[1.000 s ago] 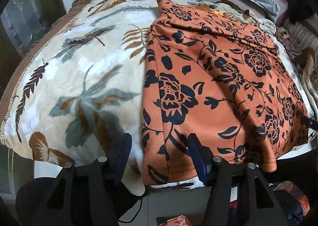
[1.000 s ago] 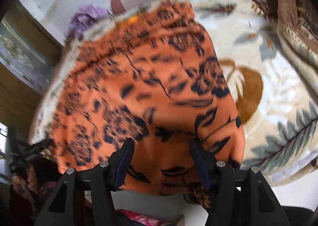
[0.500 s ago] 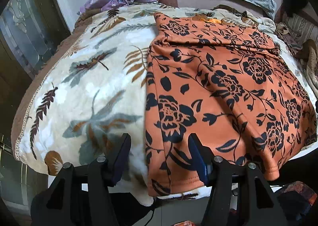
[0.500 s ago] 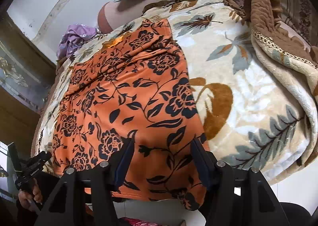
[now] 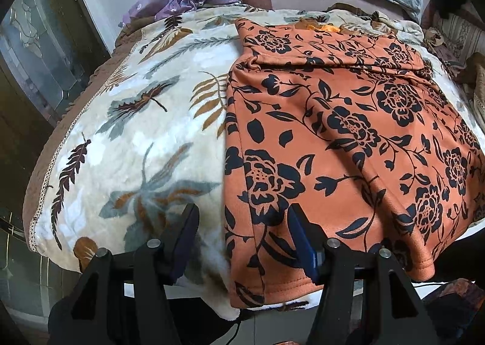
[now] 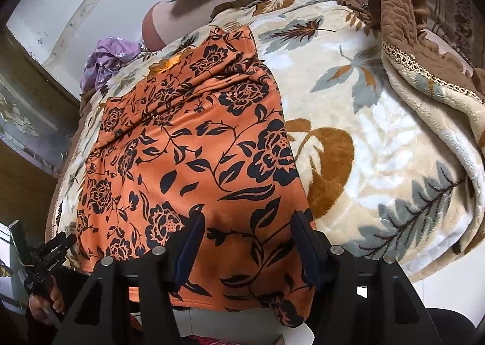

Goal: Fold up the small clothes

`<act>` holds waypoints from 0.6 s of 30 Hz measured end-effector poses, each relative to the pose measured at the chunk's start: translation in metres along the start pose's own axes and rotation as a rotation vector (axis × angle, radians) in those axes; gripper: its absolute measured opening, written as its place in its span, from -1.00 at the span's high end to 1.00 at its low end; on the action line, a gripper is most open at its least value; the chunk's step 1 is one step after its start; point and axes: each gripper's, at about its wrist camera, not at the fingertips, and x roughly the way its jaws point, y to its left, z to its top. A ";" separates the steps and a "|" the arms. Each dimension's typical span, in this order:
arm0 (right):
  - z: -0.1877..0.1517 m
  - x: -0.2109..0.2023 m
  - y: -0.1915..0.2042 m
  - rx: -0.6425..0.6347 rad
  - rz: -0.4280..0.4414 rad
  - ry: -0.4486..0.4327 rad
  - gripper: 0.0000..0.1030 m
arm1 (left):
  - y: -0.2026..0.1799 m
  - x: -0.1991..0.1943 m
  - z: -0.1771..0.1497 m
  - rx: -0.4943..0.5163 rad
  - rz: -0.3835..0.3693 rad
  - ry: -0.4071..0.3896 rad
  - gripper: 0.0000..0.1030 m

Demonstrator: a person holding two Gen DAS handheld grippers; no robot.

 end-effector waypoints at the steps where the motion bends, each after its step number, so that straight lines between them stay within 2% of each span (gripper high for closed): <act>1: 0.000 0.000 0.001 0.000 0.000 0.001 -0.21 | 0.000 0.000 0.000 -0.001 0.001 0.002 -0.19; 8: -0.003 0.001 0.002 -0.001 0.003 0.003 -0.21 | 0.001 0.003 -0.002 -0.003 0.003 0.015 -0.19; 15: -0.002 -0.005 -0.011 0.038 -0.012 -0.002 -0.21 | 0.004 0.007 -0.011 -0.023 -0.028 0.071 -0.21; 18: -0.003 -0.005 -0.013 0.040 -0.010 -0.002 -0.21 | 0.012 0.007 -0.017 -0.034 -0.008 0.089 -0.21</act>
